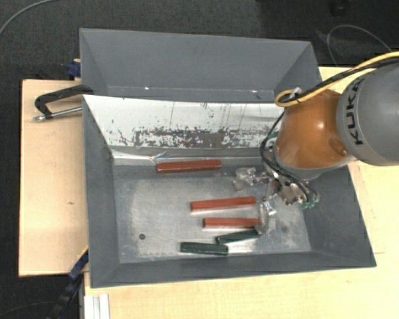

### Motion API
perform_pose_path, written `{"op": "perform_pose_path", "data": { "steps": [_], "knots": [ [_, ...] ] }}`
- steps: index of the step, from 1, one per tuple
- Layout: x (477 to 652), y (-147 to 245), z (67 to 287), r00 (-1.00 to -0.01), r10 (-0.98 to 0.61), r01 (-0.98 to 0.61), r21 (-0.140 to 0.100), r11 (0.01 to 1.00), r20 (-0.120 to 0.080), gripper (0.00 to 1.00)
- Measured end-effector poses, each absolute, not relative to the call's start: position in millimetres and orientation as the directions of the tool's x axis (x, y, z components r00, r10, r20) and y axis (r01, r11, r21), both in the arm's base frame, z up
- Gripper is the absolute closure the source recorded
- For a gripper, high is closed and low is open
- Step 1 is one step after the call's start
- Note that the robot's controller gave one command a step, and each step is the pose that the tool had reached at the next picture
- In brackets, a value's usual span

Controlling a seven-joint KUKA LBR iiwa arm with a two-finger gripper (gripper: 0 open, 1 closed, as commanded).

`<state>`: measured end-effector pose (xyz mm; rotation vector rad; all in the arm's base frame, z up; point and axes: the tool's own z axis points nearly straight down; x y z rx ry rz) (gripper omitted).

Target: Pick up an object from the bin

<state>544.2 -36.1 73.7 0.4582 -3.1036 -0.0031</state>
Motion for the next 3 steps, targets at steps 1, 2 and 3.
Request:
{"op": "perform_pose_path", "data": {
  "steps": [1, 2, 3],
  "knots": [
    [543.6, 33.9, 71.3, -0.939, -0.344, -0.344, 0.004, 0.939, -0.001, 0.00],
    [545.7, 30.3, 74.2, -0.941, -0.339, -0.339, 0.000, 0.941, -0.007, 1.00],
    [544.4, 29.8, 71.5, -0.941, -0.338, -0.338, 0.000, 0.941, -0.003, 0.00]
  ]
}}
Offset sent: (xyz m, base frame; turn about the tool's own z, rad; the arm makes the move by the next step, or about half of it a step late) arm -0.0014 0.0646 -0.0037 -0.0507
